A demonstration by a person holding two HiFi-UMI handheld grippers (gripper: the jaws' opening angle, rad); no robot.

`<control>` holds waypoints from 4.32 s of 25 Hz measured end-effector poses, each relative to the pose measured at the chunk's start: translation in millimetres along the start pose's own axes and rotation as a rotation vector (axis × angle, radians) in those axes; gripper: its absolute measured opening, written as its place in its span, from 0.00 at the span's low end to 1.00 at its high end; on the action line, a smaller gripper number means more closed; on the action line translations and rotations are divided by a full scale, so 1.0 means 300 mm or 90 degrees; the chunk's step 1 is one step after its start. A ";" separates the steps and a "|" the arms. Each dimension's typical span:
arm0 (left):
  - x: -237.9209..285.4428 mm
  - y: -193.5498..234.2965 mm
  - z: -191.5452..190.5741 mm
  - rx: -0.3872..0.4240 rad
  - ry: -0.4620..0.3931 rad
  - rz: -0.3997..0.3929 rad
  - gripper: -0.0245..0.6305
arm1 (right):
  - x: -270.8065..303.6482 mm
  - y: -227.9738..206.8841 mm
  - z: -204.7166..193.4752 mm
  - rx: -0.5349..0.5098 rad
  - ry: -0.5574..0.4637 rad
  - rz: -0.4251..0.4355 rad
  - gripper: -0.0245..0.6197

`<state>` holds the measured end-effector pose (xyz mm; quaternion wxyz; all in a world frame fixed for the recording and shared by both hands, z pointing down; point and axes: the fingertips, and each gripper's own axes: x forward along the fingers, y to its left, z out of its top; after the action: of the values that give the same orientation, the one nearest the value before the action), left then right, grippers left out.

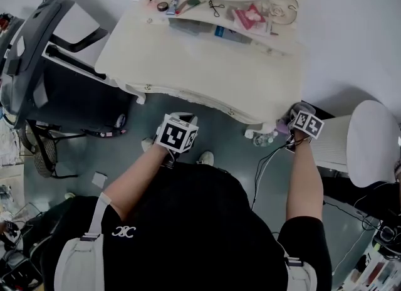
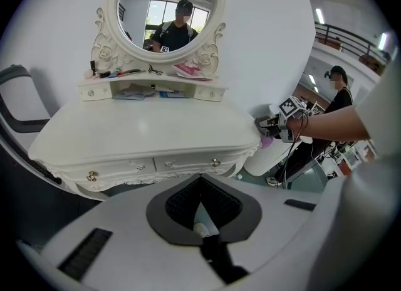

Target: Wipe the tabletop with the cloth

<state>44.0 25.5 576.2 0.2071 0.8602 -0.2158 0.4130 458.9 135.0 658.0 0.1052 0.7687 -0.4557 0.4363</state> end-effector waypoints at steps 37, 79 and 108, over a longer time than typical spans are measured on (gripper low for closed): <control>-0.178 0.591 -0.109 -0.134 0.021 0.051 0.04 | 0.367 0.954 0.177 -0.222 0.000 0.055 0.10; -0.544 1.425 -0.330 -0.211 -0.014 0.127 0.04 | 0.584 2.686 -0.140 -0.483 0.049 0.285 0.10; -0.495 1.460 -0.378 -0.276 0.007 0.106 0.04 | 0.668 2.606 0.017 -0.312 0.103 0.311 0.10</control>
<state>-348.2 -243.6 600.4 0.3530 0.7727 -0.3687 0.3773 -116.9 -429.7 624.0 0.2145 0.5520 -0.7076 0.3856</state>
